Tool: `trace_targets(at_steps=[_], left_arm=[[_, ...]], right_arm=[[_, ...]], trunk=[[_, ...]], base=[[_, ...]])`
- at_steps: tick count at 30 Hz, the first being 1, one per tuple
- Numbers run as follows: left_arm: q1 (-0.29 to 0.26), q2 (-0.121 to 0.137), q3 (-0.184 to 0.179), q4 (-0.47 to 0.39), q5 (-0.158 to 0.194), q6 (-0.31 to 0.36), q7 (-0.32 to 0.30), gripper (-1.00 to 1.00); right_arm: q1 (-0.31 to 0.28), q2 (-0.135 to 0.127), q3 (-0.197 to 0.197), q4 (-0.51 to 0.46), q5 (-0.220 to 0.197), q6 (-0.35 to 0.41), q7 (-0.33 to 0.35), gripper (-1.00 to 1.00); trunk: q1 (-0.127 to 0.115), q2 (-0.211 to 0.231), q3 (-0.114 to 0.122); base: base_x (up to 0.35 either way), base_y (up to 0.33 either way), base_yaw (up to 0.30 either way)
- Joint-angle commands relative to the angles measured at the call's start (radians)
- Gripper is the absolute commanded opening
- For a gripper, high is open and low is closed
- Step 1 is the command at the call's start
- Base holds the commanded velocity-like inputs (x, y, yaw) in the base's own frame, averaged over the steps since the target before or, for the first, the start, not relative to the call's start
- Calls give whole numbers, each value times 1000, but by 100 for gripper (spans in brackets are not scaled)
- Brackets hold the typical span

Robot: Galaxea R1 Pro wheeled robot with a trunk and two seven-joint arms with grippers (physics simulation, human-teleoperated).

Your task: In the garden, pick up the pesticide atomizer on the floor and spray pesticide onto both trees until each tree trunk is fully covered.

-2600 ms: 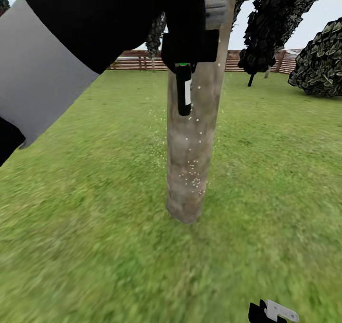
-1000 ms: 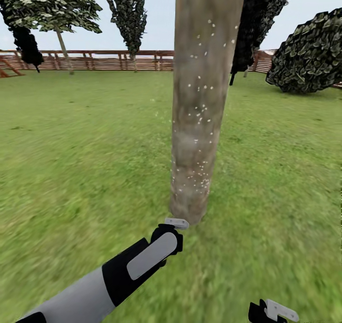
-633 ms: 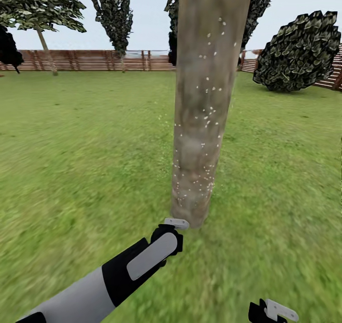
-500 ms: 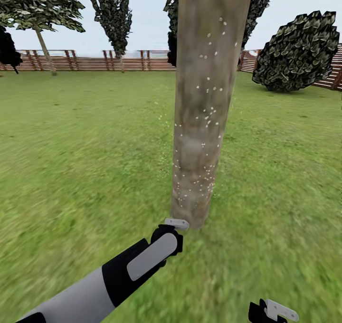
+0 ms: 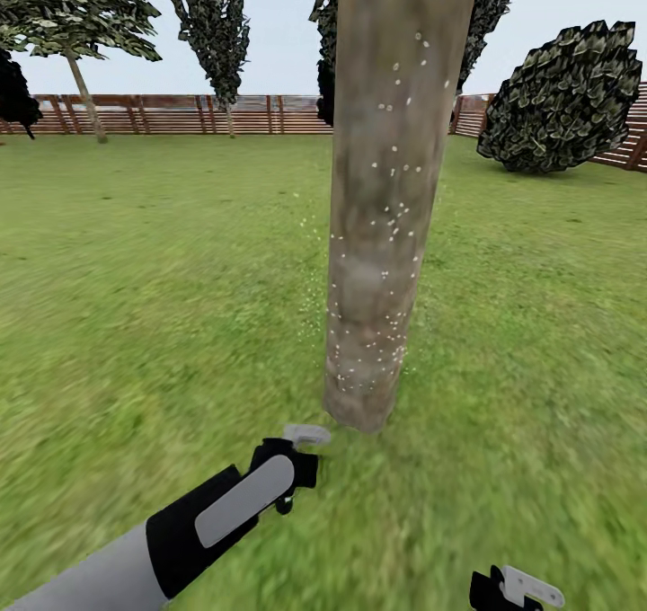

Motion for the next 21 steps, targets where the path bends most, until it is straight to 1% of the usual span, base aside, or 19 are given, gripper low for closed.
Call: trace_targets(at_steps=[1,3,4,6,8,10,11,13,14,15,16,17,19,20,21], left_arm=[[-1,27,-2,-13,6,5,-4,-100],[0,78,-2,-31,6,6,-16,-100],[0,92,-2,-34,6,6,-19,-100],[0,111,-2,-36,6,6,-21,-100],[0,121,-2,-37,6,6,-24,-100],[0,145,-1,-33,5,6,-95,-100],[0,167,-1,-31,5,5,-145,-100],[0,219,-1,-28,2,4,-263,-100],[0,245,-1,-26,-15,4,-329,-100],[0,264,-1,-25,-53,4,-401,-100],[0,279,-1,-24,-102,3,-470,-100],[2,293,0,-20,-166,2,-563,-100],[23,301,1,-7,-223,-9,-677,-100],[33,304,1,-1,-259,-19,-739,-100],[41,312,2,5,-309,-30,-806,-100]], right_arm=[[-1,1,-2,0,6,-2,-2,-100],[-1,1,-2,0,6,-2,-3,-100],[-1,1,-2,0,6,-2,-3,-100],[-1,1,-2,0,6,-2,-3,-100],[-1,1,-2,0,7,-2,-3,-100],[-1,1,-2,0,6,-1,-2,-100],[-1,1,-2,0,6,-1,-2,-100],[-1,1,-3,0,6,-1,-2,-100],[-1,0,-3,0,6,-1,-2,-100],[-1,0,-3,0,6,0,-2,-100],[-1,0,-3,0,6,0,-1,-100],[-1,0,-2,0,6,1,-1,-100],[-1,0,-2,-4,7,2,0,-100],[-1,0,-1,-7,7,3,1,-100],[-2,0,0,-11,7,4,3,-100]], trunk=[[0,0,-1],[0,0,-1],[0,0,-1],[0,0,-1],[0,0,-1],[0,0,-1],[0,0,-1],[0,0,-1],[0,0,-1],[0,0,-1],[0,0,-1],[0,0,-1],[0,0,-1],[0,0,-1],[0,0,-1]], base=[[0,0,0],[0,0,0],[0,0,0],[0,0,0],[0,0,0],[0,0,0],[0,0,0],[0,0,0],[0,0,0],[0,0,0],[0,0,0],[0,0,0],[0,0,0],[0,0,0],[0,0,0]])
